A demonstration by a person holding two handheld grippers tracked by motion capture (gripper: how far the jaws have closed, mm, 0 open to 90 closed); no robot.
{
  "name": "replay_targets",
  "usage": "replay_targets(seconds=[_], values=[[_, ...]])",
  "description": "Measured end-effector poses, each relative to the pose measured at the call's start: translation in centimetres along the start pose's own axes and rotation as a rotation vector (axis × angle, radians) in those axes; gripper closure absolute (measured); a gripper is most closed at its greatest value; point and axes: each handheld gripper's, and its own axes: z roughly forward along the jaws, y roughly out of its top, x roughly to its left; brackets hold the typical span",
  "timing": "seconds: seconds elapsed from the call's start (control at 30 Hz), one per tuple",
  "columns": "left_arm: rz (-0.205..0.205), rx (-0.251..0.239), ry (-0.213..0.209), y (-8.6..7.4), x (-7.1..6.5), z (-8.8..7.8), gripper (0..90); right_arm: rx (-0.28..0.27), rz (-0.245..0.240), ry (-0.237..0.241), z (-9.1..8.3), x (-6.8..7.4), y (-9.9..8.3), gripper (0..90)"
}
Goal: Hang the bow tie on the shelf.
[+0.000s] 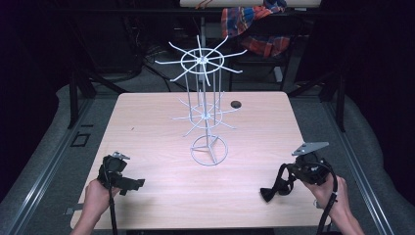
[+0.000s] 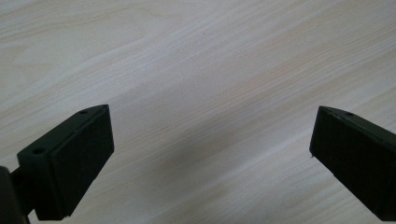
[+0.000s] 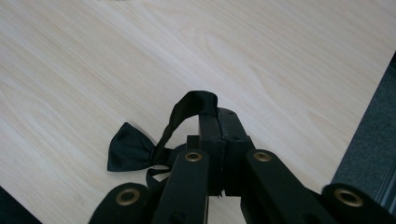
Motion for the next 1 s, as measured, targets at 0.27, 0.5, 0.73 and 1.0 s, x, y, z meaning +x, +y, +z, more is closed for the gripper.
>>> replay_targets(seconds=[0.27,0.5,0.73,1.0], values=[[0.002,-0.004,0.002,0.0,0.0,-0.1,0.0,-0.053,-0.017,-0.013,-1.4,-0.1,1.8,90.0],[0.005,-0.006,0.002,0.0,0.0,-0.1,0.0,-0.078,-0.036,-0.015,-1.8,0.0,3.2,90.0],[0.002,-0.004,-0.002,0.0,0.1,-0.1,0.0,-0.108,-0.070,-0.005,-1.7,0.6,5.5,90.0],[0.001,-0.008,-0.002,0.0,0.1,-0.1,0.0,-0.118,-0.106,0.004,-0.9,1.1,7.5,90.0]])
